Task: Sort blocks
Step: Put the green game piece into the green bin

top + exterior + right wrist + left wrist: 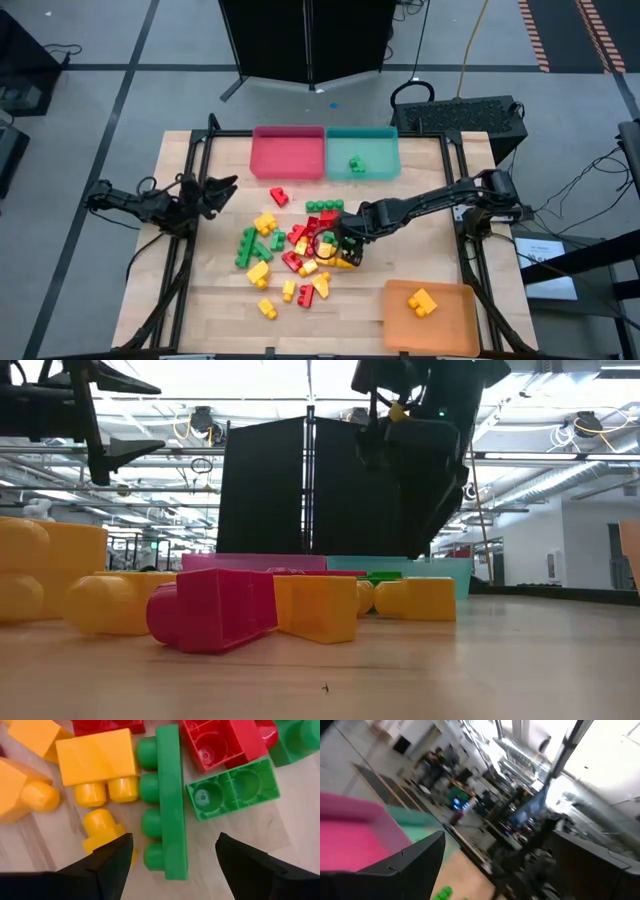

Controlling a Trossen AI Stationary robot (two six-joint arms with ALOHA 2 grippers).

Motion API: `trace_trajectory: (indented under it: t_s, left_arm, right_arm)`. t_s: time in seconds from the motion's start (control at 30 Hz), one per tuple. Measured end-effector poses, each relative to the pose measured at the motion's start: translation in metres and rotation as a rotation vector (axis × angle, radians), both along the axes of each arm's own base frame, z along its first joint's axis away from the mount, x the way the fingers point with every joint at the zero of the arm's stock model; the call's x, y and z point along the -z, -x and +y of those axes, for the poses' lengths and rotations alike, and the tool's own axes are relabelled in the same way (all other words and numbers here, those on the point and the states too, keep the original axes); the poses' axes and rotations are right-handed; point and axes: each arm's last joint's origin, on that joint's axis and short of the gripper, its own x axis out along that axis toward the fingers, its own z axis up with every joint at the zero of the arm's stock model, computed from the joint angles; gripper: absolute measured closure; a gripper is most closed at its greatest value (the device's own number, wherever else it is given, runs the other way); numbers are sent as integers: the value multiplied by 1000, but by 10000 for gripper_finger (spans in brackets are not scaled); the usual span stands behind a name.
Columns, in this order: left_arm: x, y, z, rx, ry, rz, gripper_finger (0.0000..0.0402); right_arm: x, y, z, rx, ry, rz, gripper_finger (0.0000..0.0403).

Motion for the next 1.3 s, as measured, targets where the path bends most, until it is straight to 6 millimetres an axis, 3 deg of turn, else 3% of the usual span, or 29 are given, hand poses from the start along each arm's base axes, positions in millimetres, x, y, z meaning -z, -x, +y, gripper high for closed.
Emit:
trace_trajectory:
  t_s: [0.3,0.63,0.73,0.8,0.9,0.93,1.13,1.3]
  left_arm:
    - [26,-5,-4,130,14,235,40]
    - [27,-5,-3,85,-22,258,40]
    - [27,-5,-3,66,-44,270,40]
    - [27,-5,-3,65,-43,270,40]
    - [27,-5,-3,65,-42,269,40]
    - [27,-5,-3,65,-40,269,40]
    - [26,-5,-3,64,-38,260,40]
    - [26,-5,-3,61,-36,255,40]
  right_arm:
    - [15,5,-5,1,-10,12,126]
    - [48,-11,-7,-7,-37,19,127]
    - [54,-12,-8,25,-36,36,147]
    - [55,-12,-8,36,-35,39,181]
    - [55,-13,-8,42,-41,38,260]
    - [55,-12,-8,45,-43,41,269]
    - [41,-5,-8,71,-59,64,269]
    - [-2,-4,-9,66,-60,-5,269]
